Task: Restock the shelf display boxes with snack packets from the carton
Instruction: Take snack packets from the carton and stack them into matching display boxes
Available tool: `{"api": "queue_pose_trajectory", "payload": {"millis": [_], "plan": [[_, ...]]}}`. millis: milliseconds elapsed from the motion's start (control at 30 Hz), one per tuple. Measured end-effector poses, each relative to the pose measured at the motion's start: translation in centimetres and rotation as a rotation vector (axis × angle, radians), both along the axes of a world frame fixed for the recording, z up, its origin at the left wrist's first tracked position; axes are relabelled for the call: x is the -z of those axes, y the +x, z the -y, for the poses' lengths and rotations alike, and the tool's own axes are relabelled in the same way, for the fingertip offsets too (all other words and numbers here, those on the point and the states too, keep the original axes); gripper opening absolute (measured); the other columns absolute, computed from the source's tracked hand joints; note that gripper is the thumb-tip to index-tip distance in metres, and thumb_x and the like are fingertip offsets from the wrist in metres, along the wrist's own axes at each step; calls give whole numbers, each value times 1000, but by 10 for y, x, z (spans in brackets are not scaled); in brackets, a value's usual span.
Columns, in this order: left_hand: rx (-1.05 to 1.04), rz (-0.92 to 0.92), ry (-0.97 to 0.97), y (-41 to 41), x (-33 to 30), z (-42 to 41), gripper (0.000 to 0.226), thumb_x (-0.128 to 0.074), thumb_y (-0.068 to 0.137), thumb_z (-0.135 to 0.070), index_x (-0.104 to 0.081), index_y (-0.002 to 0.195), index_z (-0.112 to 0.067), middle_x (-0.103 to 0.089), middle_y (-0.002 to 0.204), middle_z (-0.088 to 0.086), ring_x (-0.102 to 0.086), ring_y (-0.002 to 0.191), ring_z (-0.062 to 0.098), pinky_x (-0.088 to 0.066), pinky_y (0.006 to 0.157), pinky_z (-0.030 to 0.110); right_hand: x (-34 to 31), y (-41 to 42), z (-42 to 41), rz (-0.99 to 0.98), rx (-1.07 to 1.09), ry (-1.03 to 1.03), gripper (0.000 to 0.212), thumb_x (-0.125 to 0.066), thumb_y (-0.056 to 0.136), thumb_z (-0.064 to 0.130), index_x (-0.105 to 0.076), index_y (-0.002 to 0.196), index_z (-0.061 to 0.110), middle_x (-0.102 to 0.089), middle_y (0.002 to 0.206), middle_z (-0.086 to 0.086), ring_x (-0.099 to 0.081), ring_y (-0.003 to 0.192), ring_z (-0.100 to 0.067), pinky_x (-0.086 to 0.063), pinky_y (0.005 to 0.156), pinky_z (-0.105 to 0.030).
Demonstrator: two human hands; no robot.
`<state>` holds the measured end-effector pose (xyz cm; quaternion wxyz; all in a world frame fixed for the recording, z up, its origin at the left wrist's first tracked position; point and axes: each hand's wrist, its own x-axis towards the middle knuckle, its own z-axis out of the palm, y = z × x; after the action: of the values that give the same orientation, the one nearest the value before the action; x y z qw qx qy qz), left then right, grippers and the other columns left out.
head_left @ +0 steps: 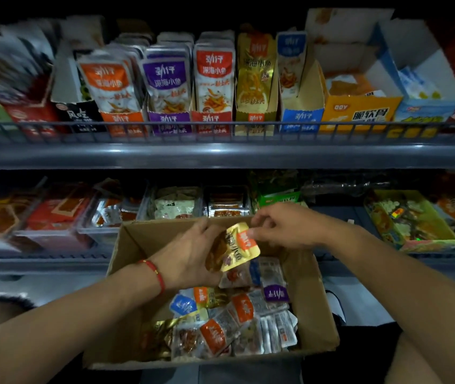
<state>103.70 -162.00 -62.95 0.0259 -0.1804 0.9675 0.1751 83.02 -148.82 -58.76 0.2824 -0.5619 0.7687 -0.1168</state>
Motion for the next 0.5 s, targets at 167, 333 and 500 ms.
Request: {"api": "queue_pose_trajectory", "payload": {"millis": [167,333,500], "plan": [[-59,-412,-4,-11,-36,-1,87,-84,72,-44,-37,144,-26,-35,125,-10,-46,105,4,-55,89,25,-32,6,-1,268,188,-427,9,-67,97,25,-70,106,25,-74,94,8,-70,88,-4,-60,65,-27],[-130,-638,46,-19,-57,10,67,-70,83,-43,-46,141,-20,-42,133,-3,-47,112,6,-48,92,22,-64,-3,-18,152,302,-633,9,-68,94,28,-70,102,33,-72,96,9,-69,92,-5,-59,70,-25],[-218,-756,-167,-15,-69,39,50,-67,86,-27,-54,132,-12,-49,130,5,-48,120,18,-42,102,27,-122,-22,-16,-107,323,-854,15,-64,98,24,-63,104,38,-62,101,21,-63,93,-2,-56,77,-20]]}}
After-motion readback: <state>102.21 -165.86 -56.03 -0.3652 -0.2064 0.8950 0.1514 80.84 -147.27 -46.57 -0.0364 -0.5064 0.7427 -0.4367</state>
